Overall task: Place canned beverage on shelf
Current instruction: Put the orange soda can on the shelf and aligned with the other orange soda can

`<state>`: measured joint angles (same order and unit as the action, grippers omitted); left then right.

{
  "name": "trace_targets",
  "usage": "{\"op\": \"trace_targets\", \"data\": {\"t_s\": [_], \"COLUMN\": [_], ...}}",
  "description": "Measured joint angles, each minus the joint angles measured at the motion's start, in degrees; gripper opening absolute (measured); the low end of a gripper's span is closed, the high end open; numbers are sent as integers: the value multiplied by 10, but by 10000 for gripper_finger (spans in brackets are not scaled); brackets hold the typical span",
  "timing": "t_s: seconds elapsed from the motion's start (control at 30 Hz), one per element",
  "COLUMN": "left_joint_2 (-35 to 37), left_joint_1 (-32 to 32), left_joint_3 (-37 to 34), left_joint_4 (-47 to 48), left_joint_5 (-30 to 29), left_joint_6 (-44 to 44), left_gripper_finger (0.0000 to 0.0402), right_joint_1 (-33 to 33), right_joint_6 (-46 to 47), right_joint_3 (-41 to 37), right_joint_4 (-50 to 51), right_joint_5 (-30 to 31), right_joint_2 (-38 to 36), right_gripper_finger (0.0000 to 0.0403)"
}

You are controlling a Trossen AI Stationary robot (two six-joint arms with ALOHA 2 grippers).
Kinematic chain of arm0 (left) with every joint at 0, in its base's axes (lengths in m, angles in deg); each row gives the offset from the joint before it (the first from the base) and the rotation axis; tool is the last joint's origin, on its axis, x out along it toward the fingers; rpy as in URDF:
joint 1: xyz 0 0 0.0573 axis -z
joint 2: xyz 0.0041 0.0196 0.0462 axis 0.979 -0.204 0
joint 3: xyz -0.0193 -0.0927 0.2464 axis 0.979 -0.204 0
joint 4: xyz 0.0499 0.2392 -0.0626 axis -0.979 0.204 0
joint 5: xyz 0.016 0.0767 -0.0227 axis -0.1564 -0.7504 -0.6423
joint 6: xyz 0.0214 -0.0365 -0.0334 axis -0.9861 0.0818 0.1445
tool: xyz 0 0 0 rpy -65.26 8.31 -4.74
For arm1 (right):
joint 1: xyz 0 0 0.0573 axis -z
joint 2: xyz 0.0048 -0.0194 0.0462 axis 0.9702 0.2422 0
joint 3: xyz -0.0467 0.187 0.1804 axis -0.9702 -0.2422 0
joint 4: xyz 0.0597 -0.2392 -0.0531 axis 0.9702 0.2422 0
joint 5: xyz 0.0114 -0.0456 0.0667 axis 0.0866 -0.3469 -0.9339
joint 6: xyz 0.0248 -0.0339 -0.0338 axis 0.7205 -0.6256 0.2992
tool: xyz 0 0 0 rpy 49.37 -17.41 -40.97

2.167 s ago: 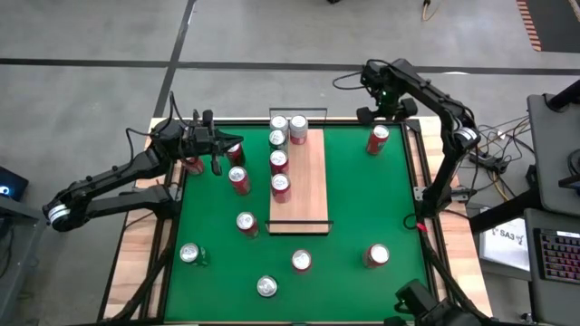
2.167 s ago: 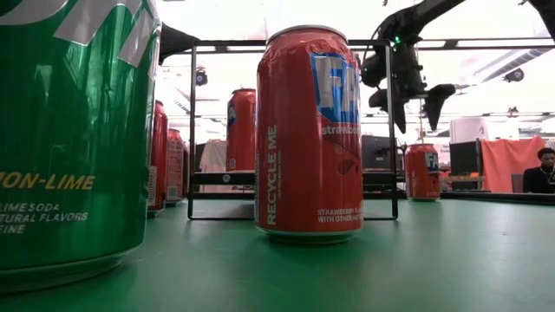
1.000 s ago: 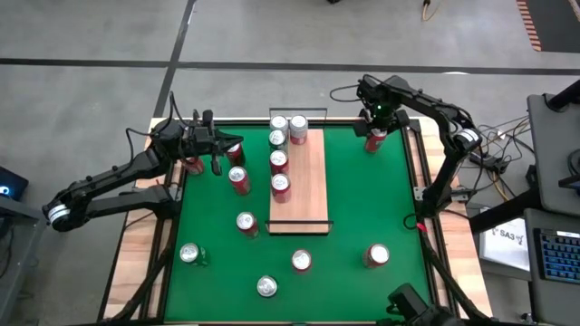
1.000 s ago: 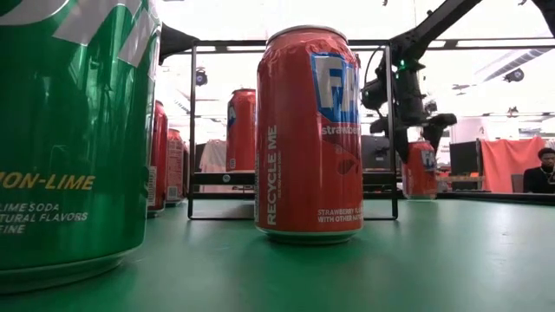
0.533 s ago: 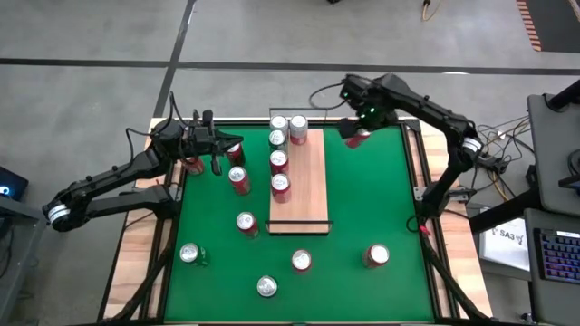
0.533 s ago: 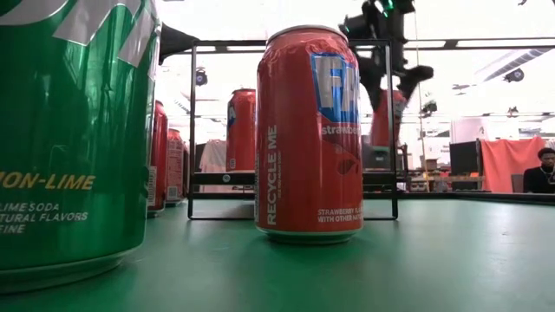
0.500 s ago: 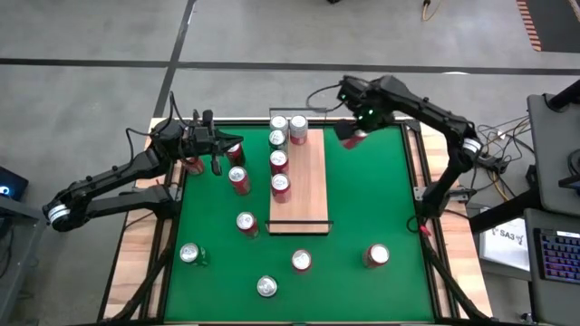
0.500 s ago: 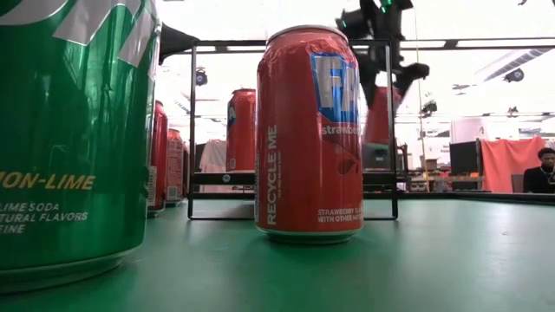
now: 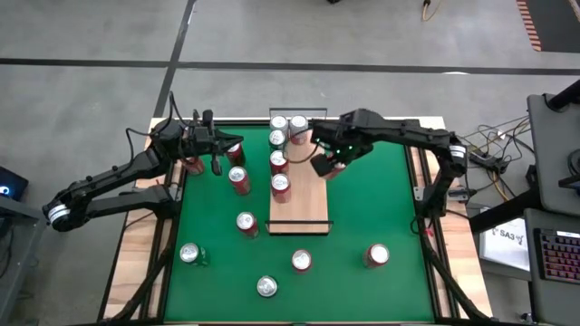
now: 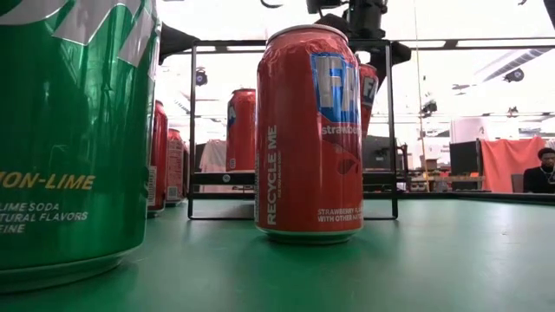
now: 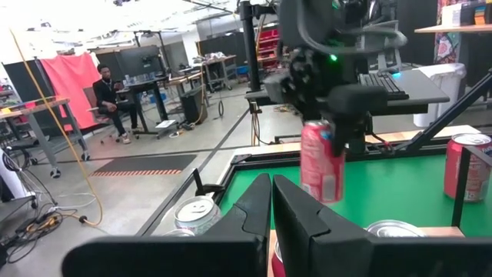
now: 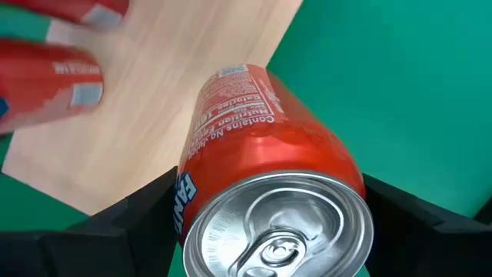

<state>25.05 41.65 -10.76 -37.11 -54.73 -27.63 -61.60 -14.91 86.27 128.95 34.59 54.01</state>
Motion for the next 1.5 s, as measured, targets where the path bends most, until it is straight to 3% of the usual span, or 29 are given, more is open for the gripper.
{"op": "trace_targets", "data": {"t_s": [0.53, 1.5], "left_joint_2": [0, 0], "left_joint_1": [0, 0], "left_joint_3": [0, 0], "left_joint_4": [-4, -4], "left_joint_5": [0, 0], "left_joint_6": [4, 4], "left_gripper_finger": [0, 0], "right_joint_1": [-34, -88], "right_joint_6": [19, 58], "right_joint_3": [4, 4], "right_joint_4": [-6, -57], "right_joint_5": [-38, -61], "right_joint_2": [55, 70], "right_gripper_finger": [295, 295]}}
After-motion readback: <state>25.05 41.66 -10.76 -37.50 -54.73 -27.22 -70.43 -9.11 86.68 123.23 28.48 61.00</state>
